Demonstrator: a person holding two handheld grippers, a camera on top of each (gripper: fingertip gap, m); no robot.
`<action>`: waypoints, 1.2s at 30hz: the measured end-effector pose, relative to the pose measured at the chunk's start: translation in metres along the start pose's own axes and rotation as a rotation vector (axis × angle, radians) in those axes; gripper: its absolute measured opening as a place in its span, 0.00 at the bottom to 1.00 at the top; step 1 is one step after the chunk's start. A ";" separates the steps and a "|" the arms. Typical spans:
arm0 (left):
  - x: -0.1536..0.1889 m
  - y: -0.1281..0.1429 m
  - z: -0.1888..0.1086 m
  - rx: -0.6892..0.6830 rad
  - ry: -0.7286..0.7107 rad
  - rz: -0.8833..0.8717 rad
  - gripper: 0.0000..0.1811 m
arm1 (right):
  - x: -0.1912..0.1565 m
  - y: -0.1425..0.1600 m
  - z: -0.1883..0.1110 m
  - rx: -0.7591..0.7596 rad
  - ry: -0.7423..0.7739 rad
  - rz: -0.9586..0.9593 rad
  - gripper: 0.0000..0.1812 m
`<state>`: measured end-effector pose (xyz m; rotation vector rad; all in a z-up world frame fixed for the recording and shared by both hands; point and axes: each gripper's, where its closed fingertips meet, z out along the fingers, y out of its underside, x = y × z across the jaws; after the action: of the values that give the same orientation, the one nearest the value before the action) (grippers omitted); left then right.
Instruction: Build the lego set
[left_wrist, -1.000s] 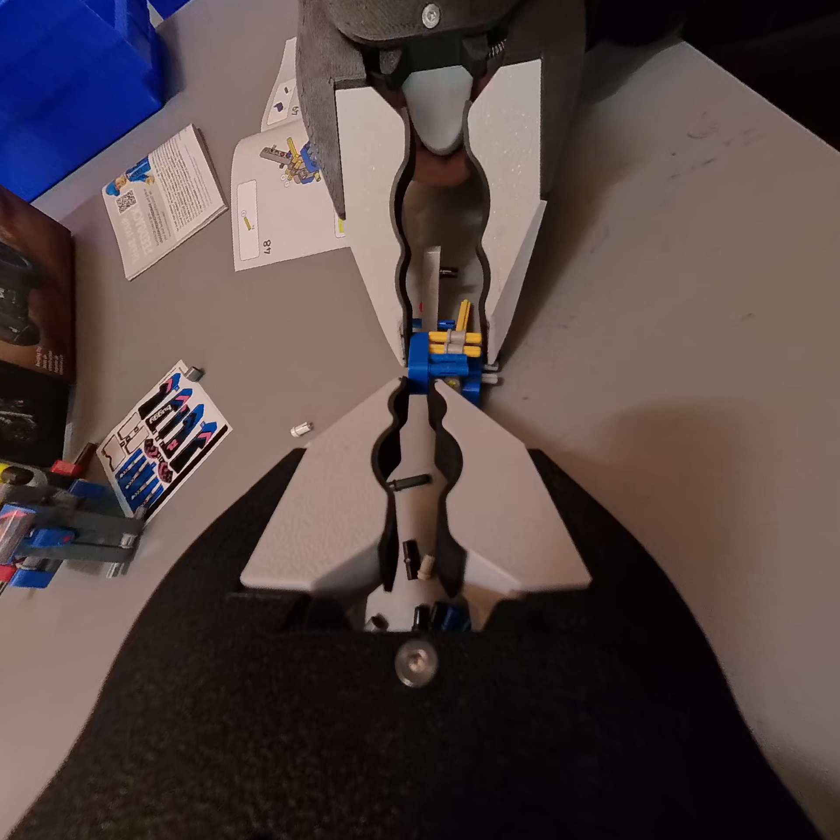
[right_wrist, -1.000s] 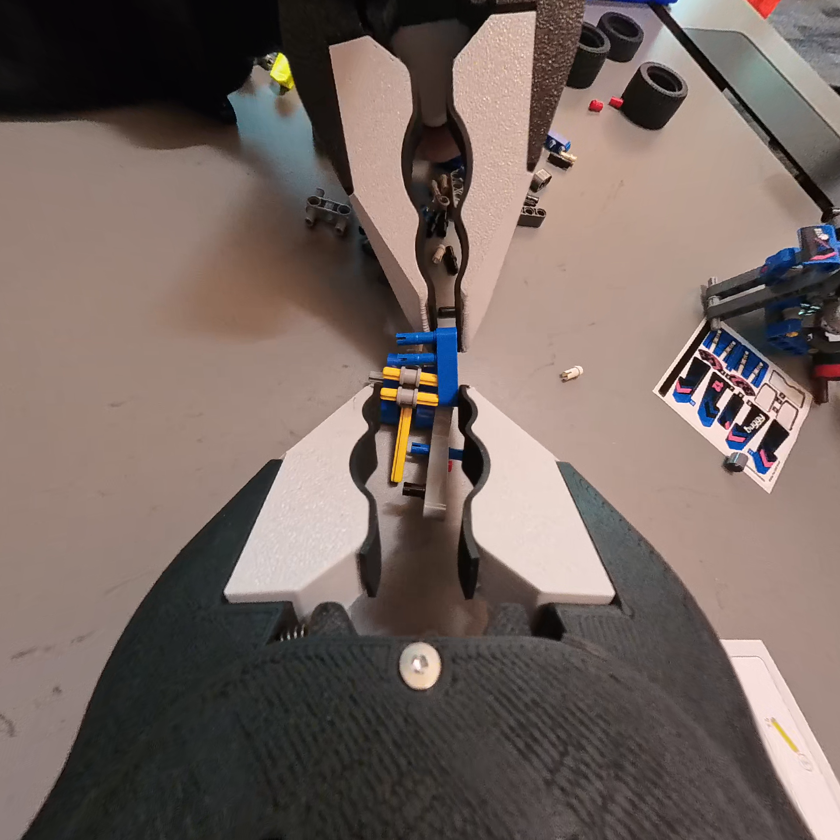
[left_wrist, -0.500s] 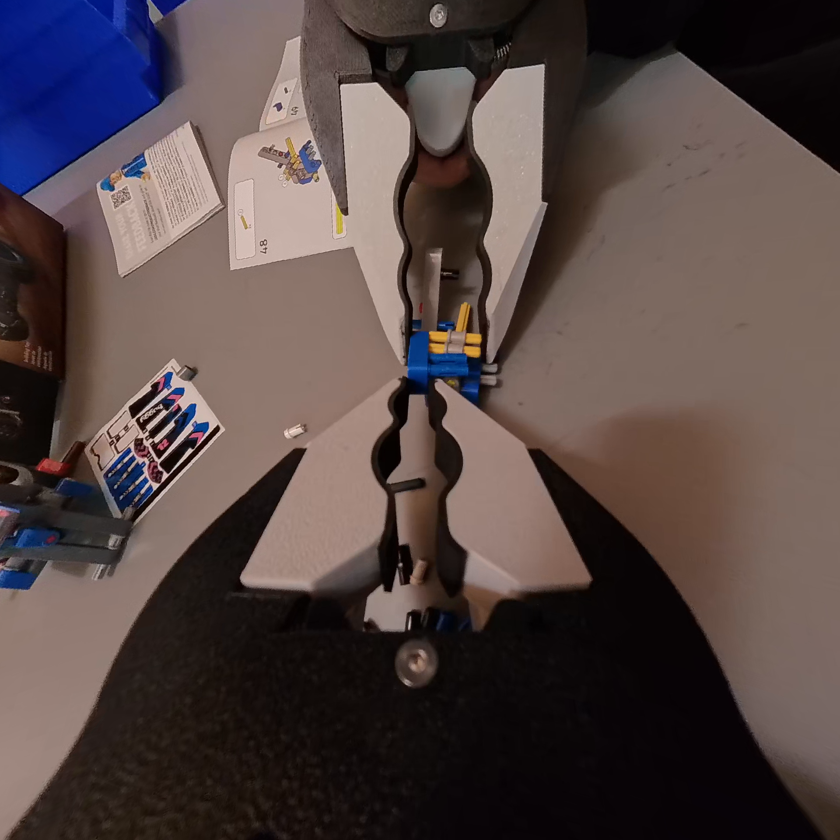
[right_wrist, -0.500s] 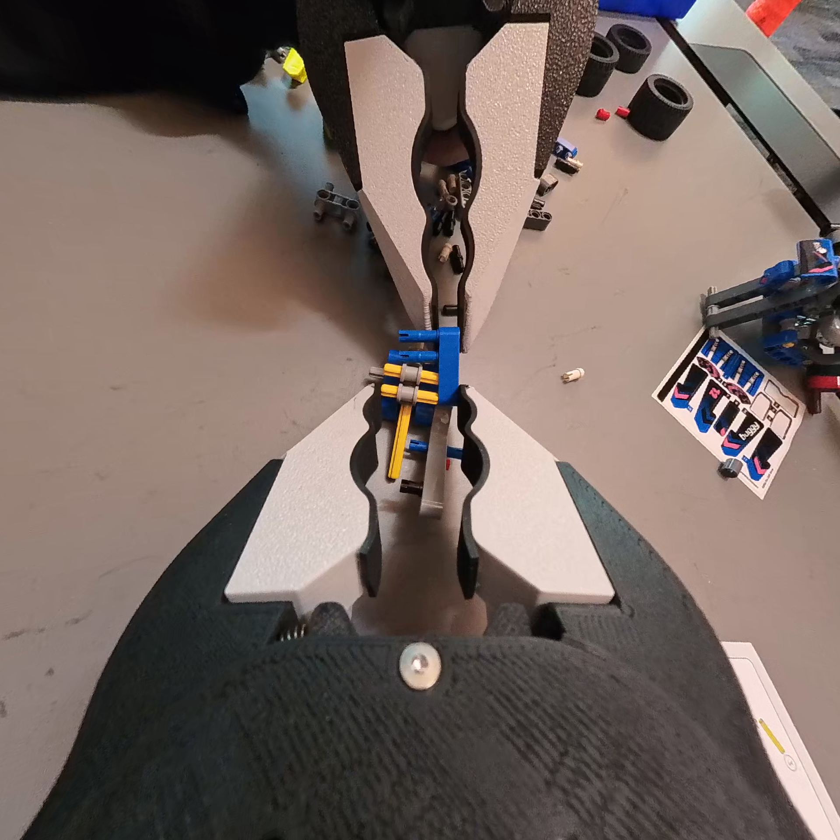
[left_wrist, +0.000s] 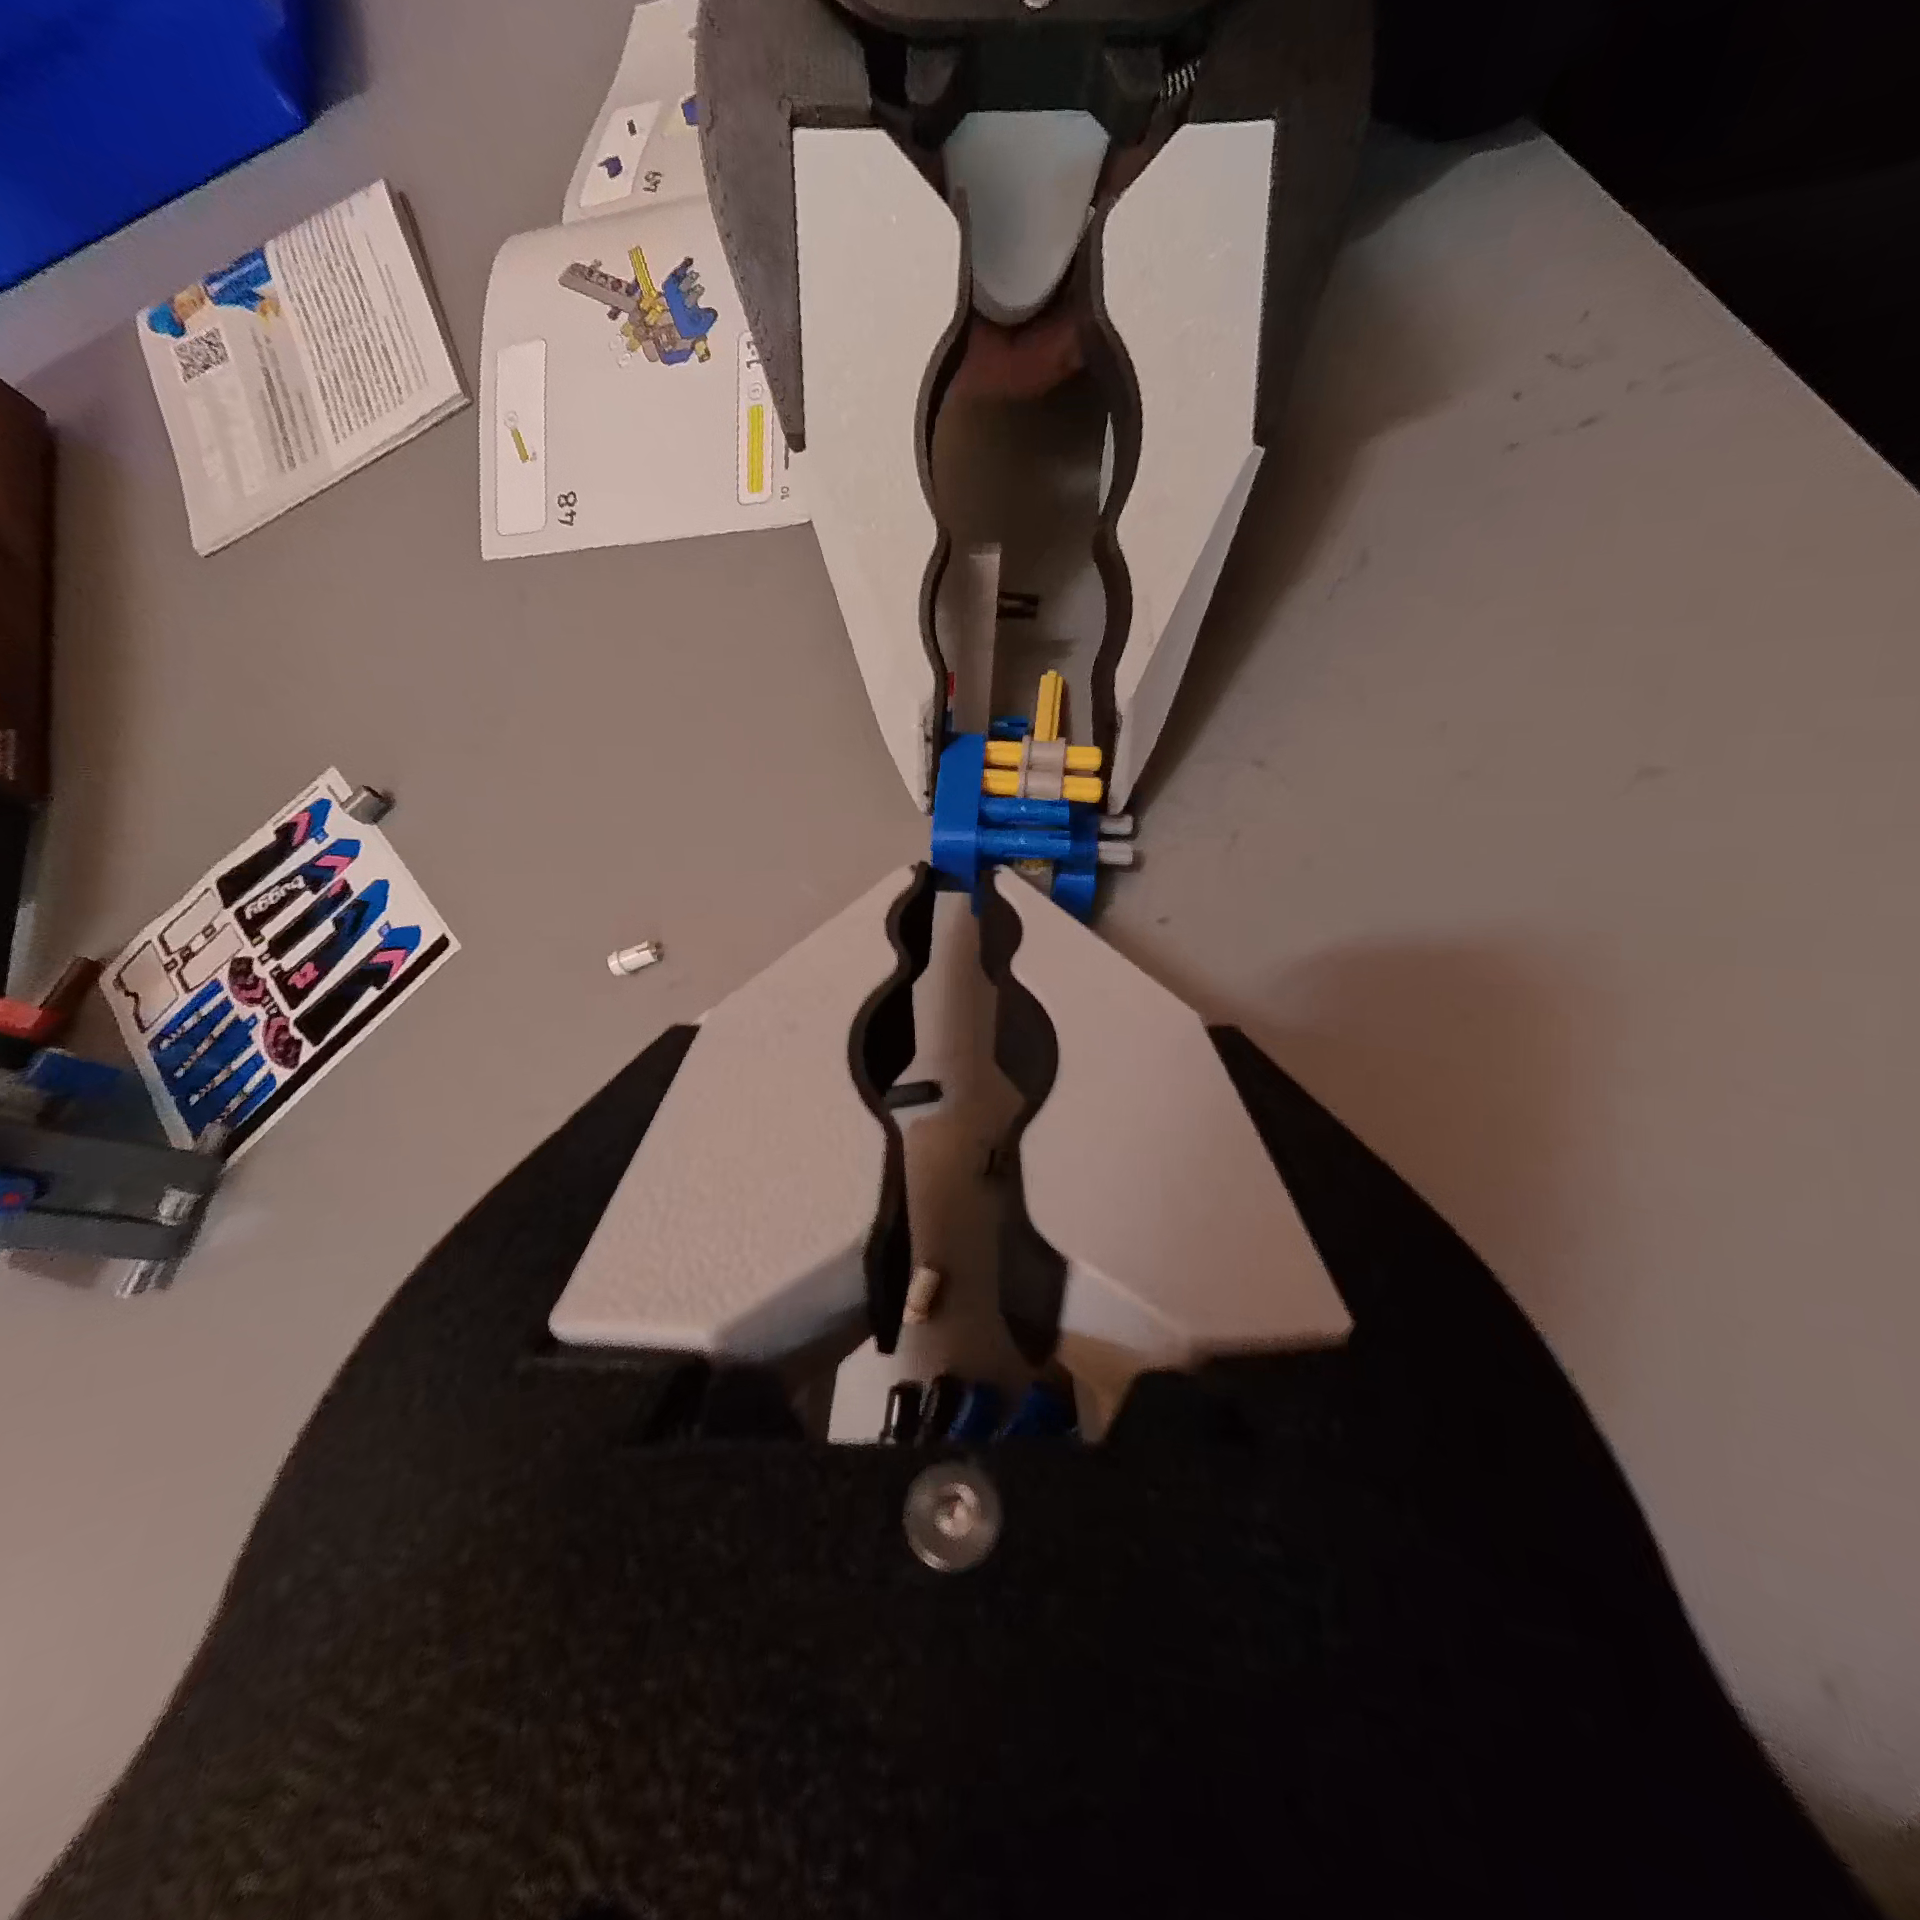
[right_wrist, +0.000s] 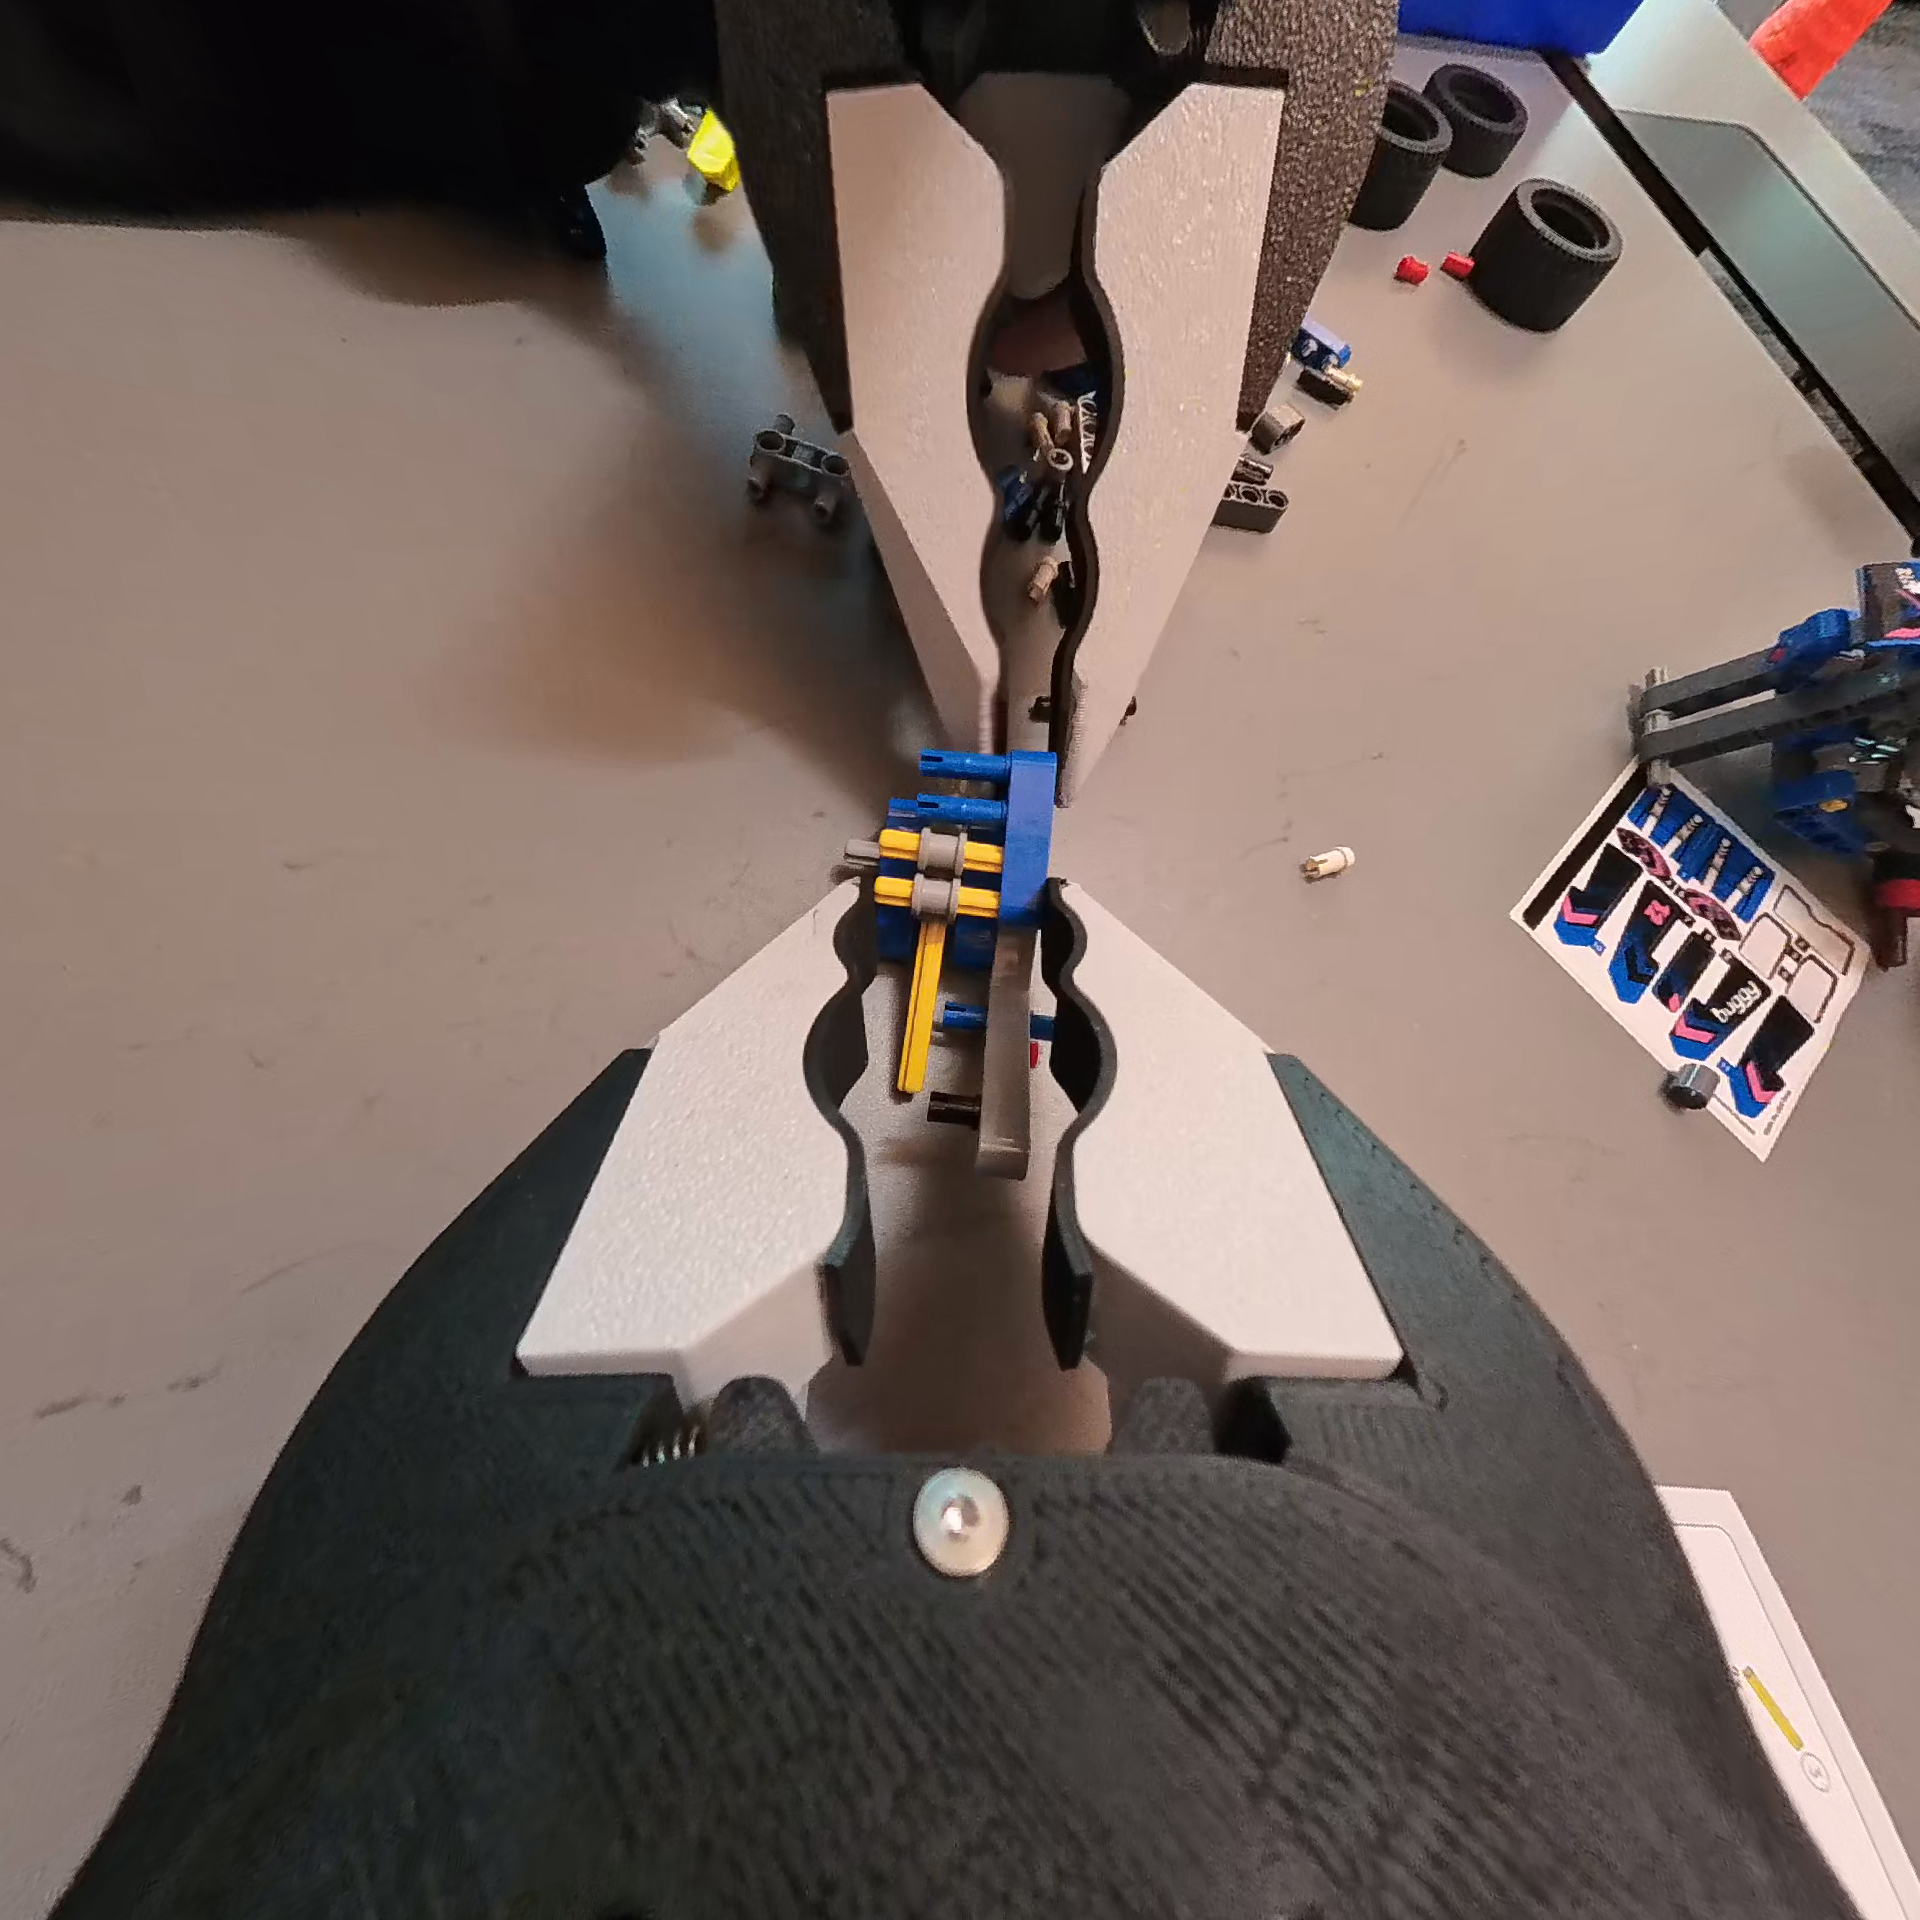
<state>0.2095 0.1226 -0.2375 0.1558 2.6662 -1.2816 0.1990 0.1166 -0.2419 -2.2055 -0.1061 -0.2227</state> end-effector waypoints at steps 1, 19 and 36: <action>0.000 0.000 0.000 0.004 0.000 0.003 0.03 | 0.000 0.000 0.000 0.001 0.001 -0.007 0.16; 0.012 0.000 0.005 -0.027 0.046 0.004 0.16 | -0.001 0.000 -0.001 0.003 -0.014 -0.010 0.16; 0.015 0.000 0.002 -0.019 0.048 -0.042 0.15 | -0.005 0.001 -0.002 0.007 -0.038 -0.019 0.16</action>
<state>0.1948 0.1216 -0.2420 0.1309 2.7354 -1.2800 0.1941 0.1149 -0.2423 -2.2032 -0.1487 -0.1906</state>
